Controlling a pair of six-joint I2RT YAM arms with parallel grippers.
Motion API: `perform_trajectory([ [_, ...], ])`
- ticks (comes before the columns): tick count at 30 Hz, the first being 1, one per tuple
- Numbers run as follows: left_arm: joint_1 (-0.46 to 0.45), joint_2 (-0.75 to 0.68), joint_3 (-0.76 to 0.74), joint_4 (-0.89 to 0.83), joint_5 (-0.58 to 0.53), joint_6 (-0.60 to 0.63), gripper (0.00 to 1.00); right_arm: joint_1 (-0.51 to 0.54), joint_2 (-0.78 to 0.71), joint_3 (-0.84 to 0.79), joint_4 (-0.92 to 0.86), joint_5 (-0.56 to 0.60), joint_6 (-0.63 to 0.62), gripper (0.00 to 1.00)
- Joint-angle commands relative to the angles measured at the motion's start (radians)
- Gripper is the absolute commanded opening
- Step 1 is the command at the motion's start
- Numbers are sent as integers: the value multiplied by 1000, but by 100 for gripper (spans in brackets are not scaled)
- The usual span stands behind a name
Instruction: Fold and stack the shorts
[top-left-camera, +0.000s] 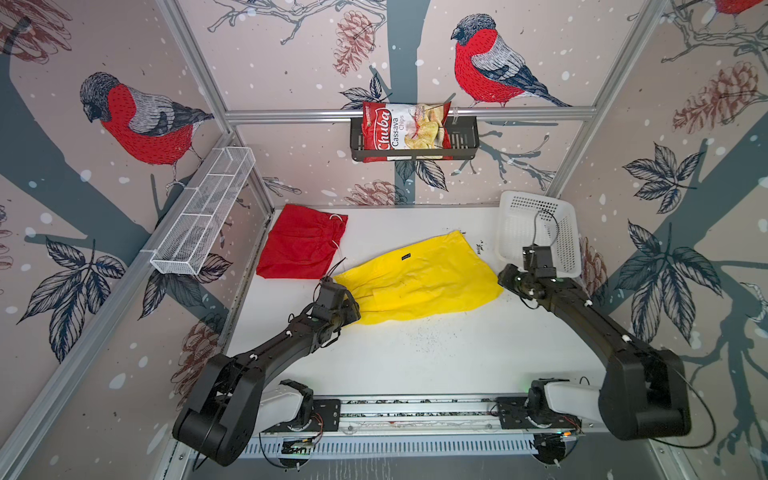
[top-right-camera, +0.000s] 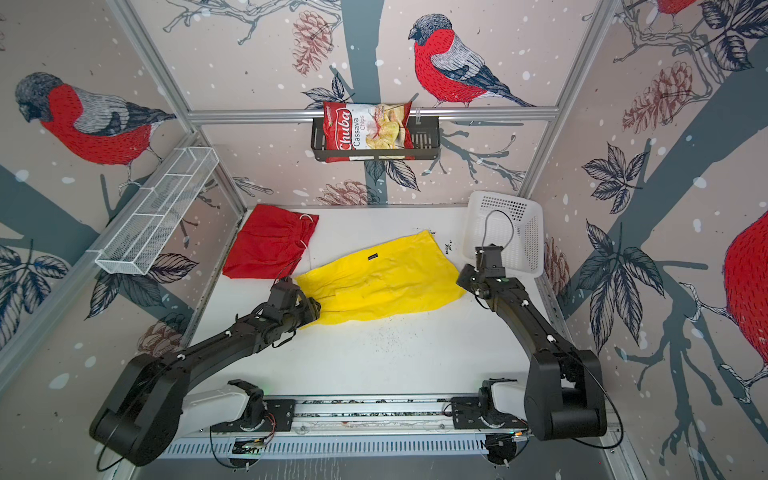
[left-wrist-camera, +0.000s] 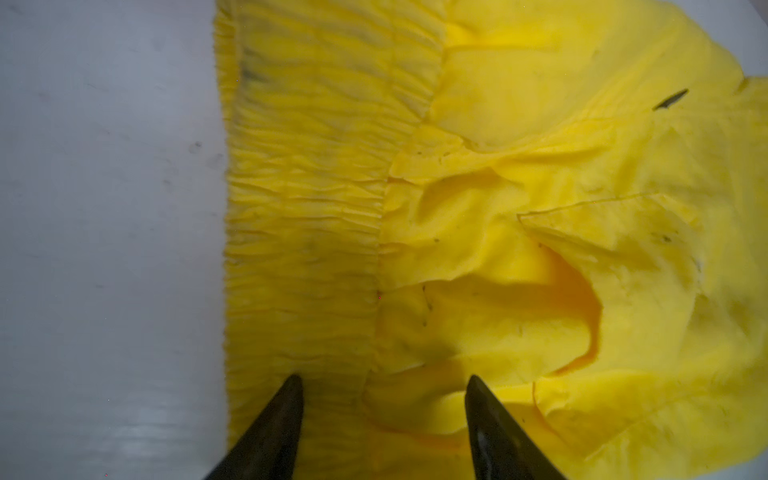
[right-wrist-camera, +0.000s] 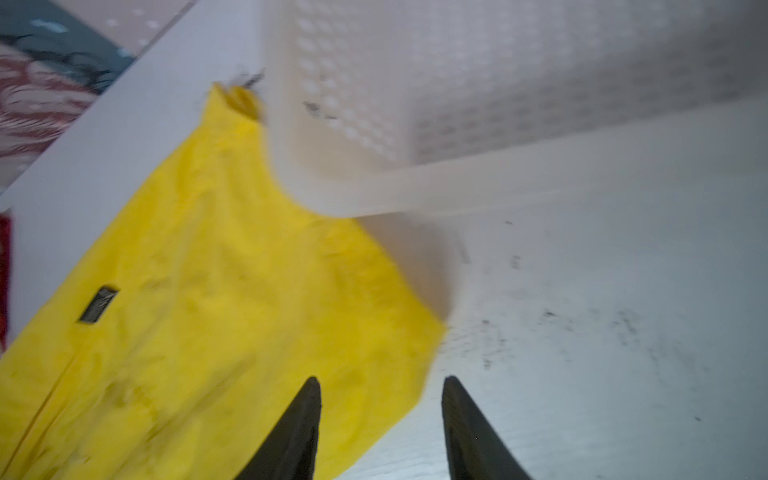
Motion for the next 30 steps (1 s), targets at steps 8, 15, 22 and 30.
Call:
perform_trajectory([
  [8, -71, -209, 79, -276, -16, -63, 88, 488, 109, 216, 81, 290, -170, 59],
  [15, -13, -488, 131, -374, -279, -53, 97, 792, 289, 305, 229, 428, -389, 99],
  [22, 169, -498, 120, -365, -189, -57, 97, 1007, 499, 441, 173, 533, -631, 99],
  [30, 448, -414, 22, -169, 172, -96, 97, 1128, 666, 581, 42, 457, -767, 99],
])
